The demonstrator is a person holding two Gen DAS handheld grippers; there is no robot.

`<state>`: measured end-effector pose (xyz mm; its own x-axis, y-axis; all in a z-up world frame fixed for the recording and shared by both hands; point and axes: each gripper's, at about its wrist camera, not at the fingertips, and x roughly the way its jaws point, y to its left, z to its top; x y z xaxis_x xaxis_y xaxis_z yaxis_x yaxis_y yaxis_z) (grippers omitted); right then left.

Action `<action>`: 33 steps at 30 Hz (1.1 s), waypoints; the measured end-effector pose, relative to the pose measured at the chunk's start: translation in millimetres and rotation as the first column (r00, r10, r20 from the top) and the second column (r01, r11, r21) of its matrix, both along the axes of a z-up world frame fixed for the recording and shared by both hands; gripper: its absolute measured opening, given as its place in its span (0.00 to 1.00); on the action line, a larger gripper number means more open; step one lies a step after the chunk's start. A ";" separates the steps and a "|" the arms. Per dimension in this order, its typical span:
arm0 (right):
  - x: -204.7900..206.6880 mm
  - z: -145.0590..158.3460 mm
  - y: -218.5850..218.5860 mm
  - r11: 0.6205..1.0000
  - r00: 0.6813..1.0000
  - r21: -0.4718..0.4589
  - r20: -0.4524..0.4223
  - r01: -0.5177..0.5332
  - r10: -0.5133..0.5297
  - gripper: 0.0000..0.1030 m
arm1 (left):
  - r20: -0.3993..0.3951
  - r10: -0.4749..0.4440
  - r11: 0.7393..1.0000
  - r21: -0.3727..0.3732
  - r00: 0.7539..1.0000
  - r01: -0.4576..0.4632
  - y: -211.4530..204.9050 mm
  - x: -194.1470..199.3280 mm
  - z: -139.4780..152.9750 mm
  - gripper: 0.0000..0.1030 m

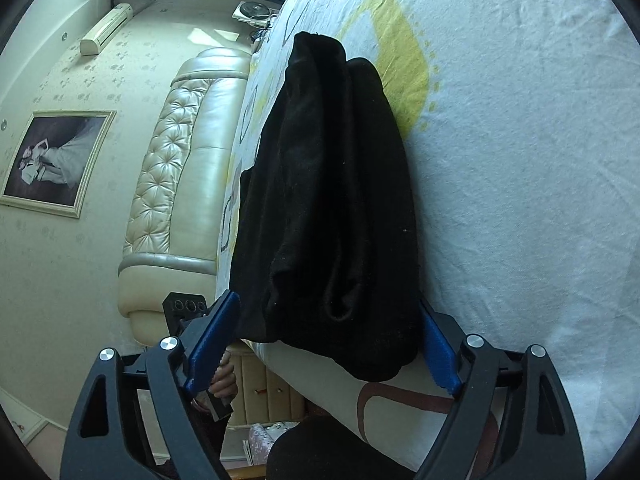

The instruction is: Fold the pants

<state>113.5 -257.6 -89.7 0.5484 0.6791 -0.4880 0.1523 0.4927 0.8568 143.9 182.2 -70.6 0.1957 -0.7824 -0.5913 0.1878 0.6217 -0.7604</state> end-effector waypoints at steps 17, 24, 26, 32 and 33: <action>-5.3 -11.7 -7.7 1.000 1.000 0.019 -0.003 0.001 -0.001 0.37 | 0.036 -0.065 0.992 0.112 0.997 0.061 -40.2 -7.2 5.0 0.49; -9.6 -7.7 -11.3 1.000 1.000 0.029 0.009 -0.009 0.009 0.34 | 0.046 -0.074 0.988 0.141 0.996 0.067 -42.1 -11.1 11.0 0.47; -8.4 -6.4 -11.3 1.000 1.000 0.022 0.009 -0.016 0.016 0.34 | 0.043 -0.076 0.987 0.142 0.996 0.070 -42.6 -11.5 10.0 0.47; -12.8 -6.6 -14.3 1.000 1.000 0.017 0.004 -0.022 0.022 0.34 | 0.038 -0.086 0.987 0.138 0.996 0.081 -50.2 -13.1 6.6 0.47; -13.6 -7.3 -15.5 1.000 1.000 0.019 0.002 -0.022 0.022 0.34 | 0.038 -0.089 0.987 0.140 0.995 0.083 -51.0 -13.1 6.7 0.47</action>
<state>99.9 -273.1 -97.0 0.5340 0.7000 -0.4741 0.1398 0.4800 0.8661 130.9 131.2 -64.0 0.1595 -0.7089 -0.6871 0.2768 0.7002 -0.6582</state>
